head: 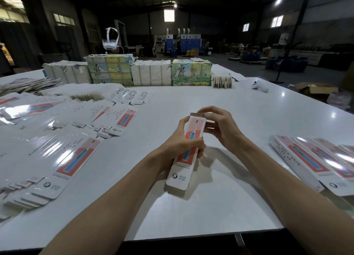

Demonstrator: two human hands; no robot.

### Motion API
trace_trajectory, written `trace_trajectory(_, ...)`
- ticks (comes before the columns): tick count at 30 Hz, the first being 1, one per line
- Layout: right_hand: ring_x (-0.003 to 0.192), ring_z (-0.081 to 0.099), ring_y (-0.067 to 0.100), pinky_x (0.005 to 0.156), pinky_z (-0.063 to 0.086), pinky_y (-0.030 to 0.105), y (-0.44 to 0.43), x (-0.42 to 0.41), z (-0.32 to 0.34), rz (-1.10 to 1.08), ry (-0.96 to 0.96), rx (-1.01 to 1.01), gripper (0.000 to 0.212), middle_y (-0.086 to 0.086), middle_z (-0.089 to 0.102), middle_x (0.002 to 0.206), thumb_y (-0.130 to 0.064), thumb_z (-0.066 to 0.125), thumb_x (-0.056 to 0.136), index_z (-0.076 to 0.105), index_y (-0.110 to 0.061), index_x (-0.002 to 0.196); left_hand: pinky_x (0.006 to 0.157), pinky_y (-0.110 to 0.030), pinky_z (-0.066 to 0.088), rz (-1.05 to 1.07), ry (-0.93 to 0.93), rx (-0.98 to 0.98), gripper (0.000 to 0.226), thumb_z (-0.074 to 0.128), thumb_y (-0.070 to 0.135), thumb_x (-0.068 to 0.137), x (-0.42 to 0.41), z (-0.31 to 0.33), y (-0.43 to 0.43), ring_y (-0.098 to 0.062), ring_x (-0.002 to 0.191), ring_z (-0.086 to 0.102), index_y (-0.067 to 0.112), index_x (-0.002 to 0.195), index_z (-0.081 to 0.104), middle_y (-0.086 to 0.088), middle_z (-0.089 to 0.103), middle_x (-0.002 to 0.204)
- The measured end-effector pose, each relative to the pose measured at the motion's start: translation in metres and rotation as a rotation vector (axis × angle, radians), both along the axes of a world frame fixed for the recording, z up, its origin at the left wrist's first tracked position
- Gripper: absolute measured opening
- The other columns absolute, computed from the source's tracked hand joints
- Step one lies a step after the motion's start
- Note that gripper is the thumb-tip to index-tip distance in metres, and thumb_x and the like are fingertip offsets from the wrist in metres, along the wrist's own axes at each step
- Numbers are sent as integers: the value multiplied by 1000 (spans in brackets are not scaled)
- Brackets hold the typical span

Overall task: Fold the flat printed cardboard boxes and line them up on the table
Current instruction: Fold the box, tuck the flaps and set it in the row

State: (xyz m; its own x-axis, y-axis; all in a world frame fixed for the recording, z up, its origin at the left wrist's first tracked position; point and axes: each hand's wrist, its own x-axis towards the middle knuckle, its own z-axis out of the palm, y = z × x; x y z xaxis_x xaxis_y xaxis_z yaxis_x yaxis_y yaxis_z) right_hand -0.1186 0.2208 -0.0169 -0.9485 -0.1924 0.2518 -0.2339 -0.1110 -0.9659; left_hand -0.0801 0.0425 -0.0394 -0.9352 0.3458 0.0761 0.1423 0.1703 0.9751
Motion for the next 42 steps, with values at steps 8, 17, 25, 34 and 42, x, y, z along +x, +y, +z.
trace_trajectory(8,91,78,30,71,63,36,-2,-2,-1,-61,-114,-118,14,10,79,95,-14,72,98,74,-1,102,60,-19,58,30,59,-57,90,84,21,83,-1,-1,3,-8,72,76,47,142,22,-6,60,111)
trace_trajectory(17,82,79,24,68,64,38,0,-4,0,-118,-155,-115,13,7,78,85,-7,66,100,76,-3,93,66,-24,60,71,64,-64,102,84,17,87,1,-2,5,-26,83,75,52,150,12,-2,55,119)
trace_trajectory(25,90,78,27,72,64,37,7,-2,4,-48,-157,-98,17,12,78,95,-3,61,98,77,0,93,66,-21,59,27,68,-78,104,84,21,84,6,2,5,-27,92,73,59,153,15,7,51,121)
trace_trajectory(34,104,76,31,85,64,38,-5,1,-1,-4,-138,-67,23,19,76,111,-10,69,98,72,-3,120,78,-42,64,46,-45,90,94,82,19,80,5,3,-1,-30,83,72,51,145,23,-23,60,125)
trace_trajectory(42,103,77,30,86,64,37,-10,8,-7,-31,16,-18,22,14,78,109,-11,71,98,73,-1,118,70,-38,62,49,-110,199,94,82,11,87,4,-1,-4,-29,76,73,55,146,23,-27,63,118)
